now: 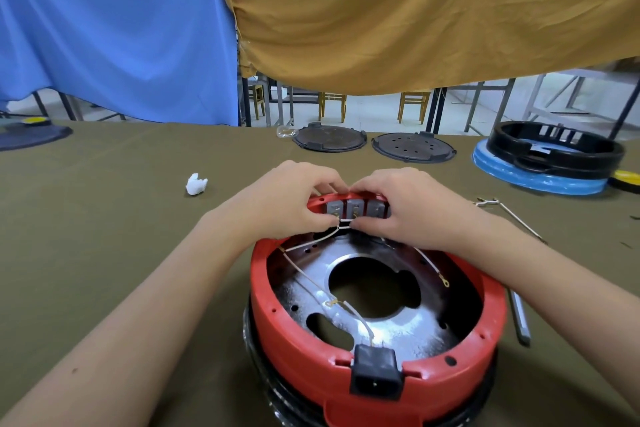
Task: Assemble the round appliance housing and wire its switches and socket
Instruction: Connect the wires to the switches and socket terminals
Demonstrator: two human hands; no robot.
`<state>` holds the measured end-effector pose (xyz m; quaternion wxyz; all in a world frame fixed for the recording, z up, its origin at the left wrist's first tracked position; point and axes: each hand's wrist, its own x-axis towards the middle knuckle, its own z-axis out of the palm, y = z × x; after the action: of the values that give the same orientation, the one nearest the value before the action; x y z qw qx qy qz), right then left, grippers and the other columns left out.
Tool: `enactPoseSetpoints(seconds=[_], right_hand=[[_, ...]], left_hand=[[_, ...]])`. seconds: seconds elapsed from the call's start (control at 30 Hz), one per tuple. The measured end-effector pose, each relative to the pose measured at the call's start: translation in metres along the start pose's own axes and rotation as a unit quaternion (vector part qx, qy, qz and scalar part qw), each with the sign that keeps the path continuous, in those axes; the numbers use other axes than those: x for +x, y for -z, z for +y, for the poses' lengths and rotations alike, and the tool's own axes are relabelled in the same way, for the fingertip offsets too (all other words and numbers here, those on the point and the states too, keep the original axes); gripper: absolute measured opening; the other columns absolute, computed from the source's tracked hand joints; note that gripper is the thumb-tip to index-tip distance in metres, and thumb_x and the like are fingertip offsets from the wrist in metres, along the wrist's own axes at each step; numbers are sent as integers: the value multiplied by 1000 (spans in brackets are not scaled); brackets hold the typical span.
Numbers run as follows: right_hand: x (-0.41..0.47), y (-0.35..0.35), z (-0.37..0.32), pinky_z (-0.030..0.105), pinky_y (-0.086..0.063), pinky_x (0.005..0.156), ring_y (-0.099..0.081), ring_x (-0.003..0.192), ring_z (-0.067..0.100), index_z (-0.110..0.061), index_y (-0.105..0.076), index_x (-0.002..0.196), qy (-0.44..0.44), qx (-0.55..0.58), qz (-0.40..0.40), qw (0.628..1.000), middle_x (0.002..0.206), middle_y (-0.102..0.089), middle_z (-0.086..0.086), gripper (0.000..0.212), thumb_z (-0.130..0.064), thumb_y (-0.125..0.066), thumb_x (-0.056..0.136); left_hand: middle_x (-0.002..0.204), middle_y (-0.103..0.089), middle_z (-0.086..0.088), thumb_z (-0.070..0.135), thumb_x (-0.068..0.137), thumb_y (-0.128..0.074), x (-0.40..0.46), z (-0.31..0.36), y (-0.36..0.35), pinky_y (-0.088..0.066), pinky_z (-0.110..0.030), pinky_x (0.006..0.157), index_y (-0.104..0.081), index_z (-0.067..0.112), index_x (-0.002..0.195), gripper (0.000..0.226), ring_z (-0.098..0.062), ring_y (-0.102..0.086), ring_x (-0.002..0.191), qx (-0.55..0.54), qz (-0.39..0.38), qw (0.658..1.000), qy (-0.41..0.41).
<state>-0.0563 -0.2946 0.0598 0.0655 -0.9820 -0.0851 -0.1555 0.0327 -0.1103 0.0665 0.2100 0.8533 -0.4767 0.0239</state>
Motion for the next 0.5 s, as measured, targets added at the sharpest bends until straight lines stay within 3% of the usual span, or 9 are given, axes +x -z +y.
enactPoseSetpoints(seconds=[0.17,0.5], right_hand=[[-2,0,-1,36,-49,83,-58,93,15,-30,-61,125,-8,34,-18,999,103,-61,-6,46,-50,-68,84],[-2,-1,-1,34,-46,81,-56,92,13,-31,-60,126,-13,31,-23,999,100,-59,-7,42,-46,-66,88]], left_hand=[[93,-66,21,25,80,-71,0,0,1,-53,-20,81,-65,35,116,37,-2,-67,89,-3,-8,1000,2],[97,-74,13,24,82,-71,-1,2,1,-53,-32,86,-69,31,116,34,-5,-67,91,11,2,1000,-17]])
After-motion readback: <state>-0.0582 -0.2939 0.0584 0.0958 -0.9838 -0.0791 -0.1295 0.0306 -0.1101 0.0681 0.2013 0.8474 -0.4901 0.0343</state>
